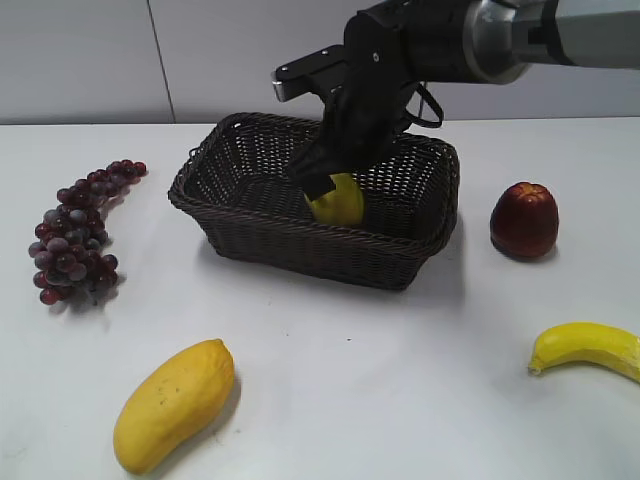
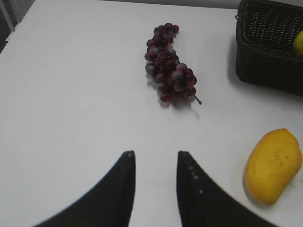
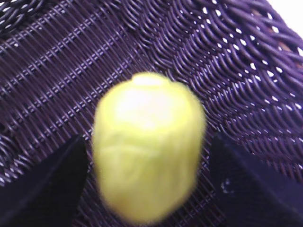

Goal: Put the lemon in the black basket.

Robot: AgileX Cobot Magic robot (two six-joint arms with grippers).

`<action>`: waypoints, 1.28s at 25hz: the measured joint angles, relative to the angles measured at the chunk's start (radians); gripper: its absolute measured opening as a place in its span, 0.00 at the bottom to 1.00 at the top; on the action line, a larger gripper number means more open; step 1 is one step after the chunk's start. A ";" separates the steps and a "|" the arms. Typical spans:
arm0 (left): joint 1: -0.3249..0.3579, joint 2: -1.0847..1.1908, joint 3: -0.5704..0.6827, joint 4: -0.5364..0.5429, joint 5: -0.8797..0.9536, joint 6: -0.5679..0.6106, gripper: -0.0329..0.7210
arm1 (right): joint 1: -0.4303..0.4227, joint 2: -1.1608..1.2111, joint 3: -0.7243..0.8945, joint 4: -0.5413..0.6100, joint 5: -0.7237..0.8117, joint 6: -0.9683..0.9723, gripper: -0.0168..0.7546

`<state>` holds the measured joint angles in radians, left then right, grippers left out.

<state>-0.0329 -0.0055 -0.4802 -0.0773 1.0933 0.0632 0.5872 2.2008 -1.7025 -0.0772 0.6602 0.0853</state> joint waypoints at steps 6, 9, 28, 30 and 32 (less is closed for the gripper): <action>0.000 0.000 0.000 0.000 0.000 0.000 0.36 | -0.001 -0.014 -0.067 0.002 0.069 -0.006 0.88; 0.000 0.000 0.000 0.000 0.000 0.000 0.36 | -0.001 -0.063 -0.134 0.002 0.171 -0.023 0.88; 0.000 0.000 0.000 0.000 0.000 0.000 0.36 | -0.001 -0.775 0.048 0.006 0.548 -0.040 0.82; 0.000 0.000 0.000 0.000 0.000 0.000 0.36 | -0.001 -0.858 0.166 0.008 0.549 -0.040 0.82; 0.000 0.000 0.000 0.000 0.000 0.000 0.36 | -0.001 -0.950 0.286 0.008 0.549 -0.035 0.81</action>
<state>-0.0329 -0.0055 -0.4802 -0.0773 1.0933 0.0632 0.5859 1.2510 -1.4170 -0.0692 1.2089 0.0502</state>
